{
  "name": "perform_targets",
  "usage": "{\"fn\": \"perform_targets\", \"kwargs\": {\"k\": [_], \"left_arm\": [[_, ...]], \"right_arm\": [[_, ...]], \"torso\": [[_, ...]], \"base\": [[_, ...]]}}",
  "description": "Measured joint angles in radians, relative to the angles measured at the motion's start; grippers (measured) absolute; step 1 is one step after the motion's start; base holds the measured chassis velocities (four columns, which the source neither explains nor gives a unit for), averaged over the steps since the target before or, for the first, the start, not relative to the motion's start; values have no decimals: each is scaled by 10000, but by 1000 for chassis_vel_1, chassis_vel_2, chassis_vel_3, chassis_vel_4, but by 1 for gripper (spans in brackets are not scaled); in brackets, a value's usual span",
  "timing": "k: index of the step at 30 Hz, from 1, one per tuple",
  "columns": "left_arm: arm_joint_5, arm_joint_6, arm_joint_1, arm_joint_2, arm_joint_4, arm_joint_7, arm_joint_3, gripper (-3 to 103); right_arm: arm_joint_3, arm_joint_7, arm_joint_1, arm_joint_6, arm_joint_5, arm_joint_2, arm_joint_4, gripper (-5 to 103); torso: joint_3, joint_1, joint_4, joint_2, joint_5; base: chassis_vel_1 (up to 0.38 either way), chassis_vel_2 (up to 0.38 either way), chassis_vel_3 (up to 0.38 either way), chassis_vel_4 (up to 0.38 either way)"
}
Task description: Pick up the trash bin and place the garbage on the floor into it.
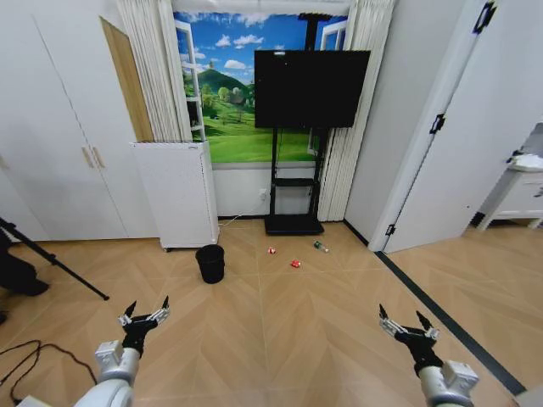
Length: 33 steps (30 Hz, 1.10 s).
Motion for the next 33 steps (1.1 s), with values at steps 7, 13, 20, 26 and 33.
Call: {"fn": "perform_targets", "kwargs": {"k": [7,13,20,26,33], "left_arm": [[-10,0,-20,13,11,-4,-11,100],[-20,0,-51,21,35,-5,-14,100],[-22,2,-85,27,63,-7,3,100],[-18,2,-90,25,89,-7,19,100],[31,2,-48,6,86,-7,33,100]], "right_arm": [[10,6,60,-103,36,-29,14,100],[-12,24,63,-129,-17,10,4,100],[-12,24,86,-129,-51,13,-36,100],[-12,-6,90,-106,-100,30,-79,100],[-12,-53,88,99,-188,29,-206,100]], "torso": [[0,0,0,0,1],[0,0,0,0,0],[0,0,0,0,0],[0,0,0,0,0],[0,-1,0,1,0]], "base": [[0,0,0,0],[0,0,0,0],[0,0,0,0],[0,0,0,0],[0,0,0,0]]}}
